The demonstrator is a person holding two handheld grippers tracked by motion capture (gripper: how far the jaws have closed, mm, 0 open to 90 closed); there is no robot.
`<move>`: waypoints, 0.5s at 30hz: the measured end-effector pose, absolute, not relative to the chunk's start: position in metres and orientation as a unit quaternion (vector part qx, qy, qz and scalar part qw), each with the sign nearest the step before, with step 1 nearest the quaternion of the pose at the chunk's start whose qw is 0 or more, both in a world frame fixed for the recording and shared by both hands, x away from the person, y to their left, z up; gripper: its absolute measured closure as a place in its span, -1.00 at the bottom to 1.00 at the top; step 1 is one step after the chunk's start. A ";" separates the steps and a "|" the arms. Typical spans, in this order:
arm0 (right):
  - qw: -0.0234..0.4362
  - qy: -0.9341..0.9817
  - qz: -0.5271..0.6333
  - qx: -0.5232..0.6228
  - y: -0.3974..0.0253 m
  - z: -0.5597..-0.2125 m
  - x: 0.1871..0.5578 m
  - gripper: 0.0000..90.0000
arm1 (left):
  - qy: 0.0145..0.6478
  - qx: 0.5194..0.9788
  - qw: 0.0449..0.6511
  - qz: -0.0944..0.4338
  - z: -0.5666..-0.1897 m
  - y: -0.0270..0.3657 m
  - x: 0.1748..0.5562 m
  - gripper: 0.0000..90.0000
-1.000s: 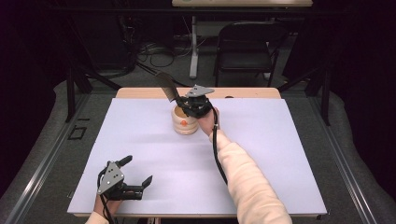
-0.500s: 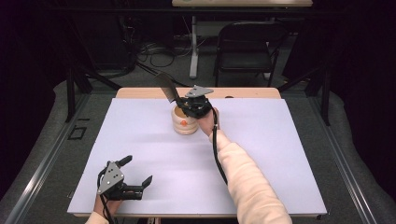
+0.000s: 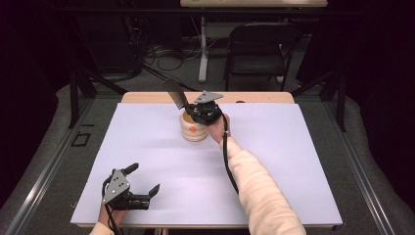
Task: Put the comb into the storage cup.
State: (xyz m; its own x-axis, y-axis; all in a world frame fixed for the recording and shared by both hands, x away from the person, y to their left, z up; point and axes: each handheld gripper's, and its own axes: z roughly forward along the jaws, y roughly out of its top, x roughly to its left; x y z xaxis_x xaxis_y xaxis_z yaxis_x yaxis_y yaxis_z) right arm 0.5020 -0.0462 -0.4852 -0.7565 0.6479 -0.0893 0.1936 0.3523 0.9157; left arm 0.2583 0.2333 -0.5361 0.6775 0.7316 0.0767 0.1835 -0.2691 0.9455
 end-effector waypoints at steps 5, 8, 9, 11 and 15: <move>0.223 0.793 0.499 0.269 -0.046 -0.487 0.503 0.60 | 0.304 0.752 0.522 0.262 -0.536 0.233 0.258 -1.00; 0.221 0.795 0.497 0.270 -0.046 -0.488 0.503 0.60 | 0.304 0.752 0.522 0.262 -0.536 0.233 0.258 -1.00; 0.219 0.796 0.496 0.271 -0.046 -0.488 0.504 0.60 | 0.304 0.752 0.522 0.262 -0.536 0.233 0.258 -1.00; 0.218 0.798 0.493 0.271 -0.045 -0.489 0.504 0.60 | 0.304 0.752 0.522 0.262 -0.536 0.233 0.258 -1.00; 0.217 0.799 0.489 0.273 -0.045 -0.490 0.504 0.60 | 0.304 0.752 0.522 0.262 -0.536 0.233 0.258 -1.00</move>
